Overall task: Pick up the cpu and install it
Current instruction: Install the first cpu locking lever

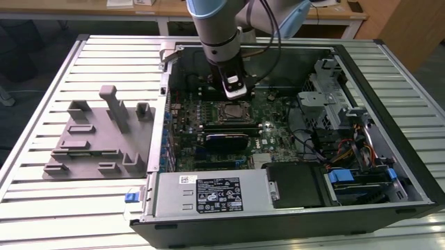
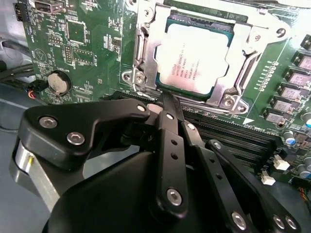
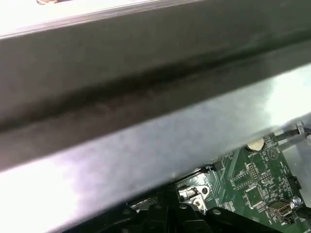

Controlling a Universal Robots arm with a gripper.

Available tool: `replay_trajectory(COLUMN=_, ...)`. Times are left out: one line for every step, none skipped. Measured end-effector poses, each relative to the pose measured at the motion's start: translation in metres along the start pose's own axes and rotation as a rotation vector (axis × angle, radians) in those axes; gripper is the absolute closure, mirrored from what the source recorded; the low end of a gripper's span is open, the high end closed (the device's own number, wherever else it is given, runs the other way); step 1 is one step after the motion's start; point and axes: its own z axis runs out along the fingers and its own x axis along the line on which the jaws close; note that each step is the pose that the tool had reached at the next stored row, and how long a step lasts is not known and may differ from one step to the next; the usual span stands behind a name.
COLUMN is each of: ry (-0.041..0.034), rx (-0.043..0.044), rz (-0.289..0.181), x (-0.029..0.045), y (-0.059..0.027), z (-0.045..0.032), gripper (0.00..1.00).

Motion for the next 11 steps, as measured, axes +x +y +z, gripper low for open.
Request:
replay_trajectory(ry=0.0003, rx=-0.0006, rz=0.0, x=-0.0004, y=0.0001, z=0.0001, gripper=0.89)
replay_trajectory(ry=0.0005, rx=-0.0015, rz=0.0, x=-0.0008, y=0.0002, z=0.0003, gripper=0.89)
replay_trajectory(ry=0.0009, rx=-0.0018, rz=0.001, x=-0.0009, y=0.0002, z=0.0003, gripper=0.89)
replay_trajectory(ry=0.0019, rx=-0.0018, rz=0.001, x=-0.0011, y=0.0003, z=0.0003, gripper=0.89)
replay_trajectory(ry=0.0025, rx=-0.0018, rz=0.001, x=-0.0013, y=0.0005, z=-0.0001, gripper=0.89)
replay_trajectory(ry=0.0028, rx=-0.0016, rz=0.001, x=-0.0015, y=0.0007, z=-0.0012, gripper=0.89)
replay_trajectory(ry=0.0032, rx=-0.002, rz=0.001, x=-0.0018, y=0.001, z=-0.003, gripper=0.89)
replay_trajectory(ry=0.0038, rx=-0.0028, rz=0.001, x=-0.0024, y=0.0015, z=-0.0054, gripper=0.89)
replay_trajectory(ry=0.0045, rx=-0.0042, rz=0.002, x=-0.0029, y=0.0021, z=-0.008, gripper=0.89)
replay_trajectory(ry=0.0052, rx=-0.0061, rz=0.002, x=-0.0035, y=0.0027, z=-0.0107, gripper=0.89)
replay_trajectory(ry=0.0063, rx=-0.008, rz=0.003, x=-0.0042, y=0.0033, z=-0.0138, gripper=0.89)
